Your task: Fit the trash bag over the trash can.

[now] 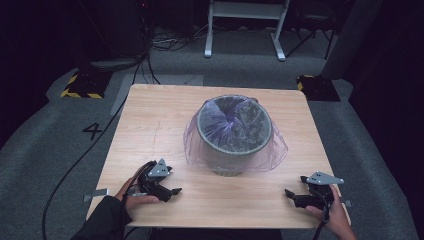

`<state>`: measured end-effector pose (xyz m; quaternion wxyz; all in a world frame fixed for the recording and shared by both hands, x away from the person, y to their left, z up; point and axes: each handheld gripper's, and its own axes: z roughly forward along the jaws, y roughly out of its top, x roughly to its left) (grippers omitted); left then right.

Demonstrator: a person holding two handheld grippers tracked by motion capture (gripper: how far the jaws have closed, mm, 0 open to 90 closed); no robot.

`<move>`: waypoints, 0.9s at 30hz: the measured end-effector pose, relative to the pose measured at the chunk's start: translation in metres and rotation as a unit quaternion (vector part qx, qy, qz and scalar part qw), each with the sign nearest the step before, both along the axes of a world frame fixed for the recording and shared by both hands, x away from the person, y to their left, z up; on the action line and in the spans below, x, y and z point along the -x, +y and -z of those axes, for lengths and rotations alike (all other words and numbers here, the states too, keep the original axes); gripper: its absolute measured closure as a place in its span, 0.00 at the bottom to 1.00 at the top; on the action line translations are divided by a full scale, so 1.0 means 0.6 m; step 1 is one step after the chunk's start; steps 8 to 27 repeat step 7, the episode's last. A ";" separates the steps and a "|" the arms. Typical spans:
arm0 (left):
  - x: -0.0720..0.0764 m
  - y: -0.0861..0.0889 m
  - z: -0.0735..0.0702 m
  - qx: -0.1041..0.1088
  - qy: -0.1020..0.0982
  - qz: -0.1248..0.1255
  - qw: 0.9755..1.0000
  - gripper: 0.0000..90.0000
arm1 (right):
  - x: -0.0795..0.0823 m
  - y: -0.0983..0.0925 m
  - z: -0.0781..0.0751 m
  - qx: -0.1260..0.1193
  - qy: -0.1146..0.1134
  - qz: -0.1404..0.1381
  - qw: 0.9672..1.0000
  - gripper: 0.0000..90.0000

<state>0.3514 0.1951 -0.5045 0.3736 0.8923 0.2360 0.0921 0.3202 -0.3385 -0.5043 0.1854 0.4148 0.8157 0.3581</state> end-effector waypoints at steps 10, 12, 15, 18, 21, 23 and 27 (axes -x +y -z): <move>-0.001 -0.001 0.000 0.001 -0.001 0.001 1.000 0.15 | 0.000 0.000 0.000 0.000 0.000 0.000 1.000 0.15; -0.001 -0.001 0.000 0.001 -0.001 0.001 1.000 0.15 | 0.000 0.000 0.000 0.000 0.000 0.000 1.000 0.15; -0.001 -0.001 0.000 0.001 -0.001 0.001 1.000 0.15 | 0.000 0.000 0.000 0.000 0.000 0.000 1.000 0.15; -0.001 -0.001 0.000 0.001 -0.001 0.001 1.000 0.15 | 0.000 0.000 0.000 0.000 0.000 0.000 1.000 0.15; -0.001 -0.001 0.000 0.001 -0.001 0.001 1.000 0.15 | 0.000 0.000 0.000 0.000 0.000 0.000 1.000 0.15; -0.001 -0.001 0.000 0.001 -0.001 0.001 1.000 0.15 | 0.000 0.000 0.000 0.000 0.000 0.000 1.000 0.15; -0.001 -0.001 0.000 0.001 -0.001 0.001 1.000 0.15 | 0.000 0.000 0.000 0.000 0.000 0.000 1.000 0.15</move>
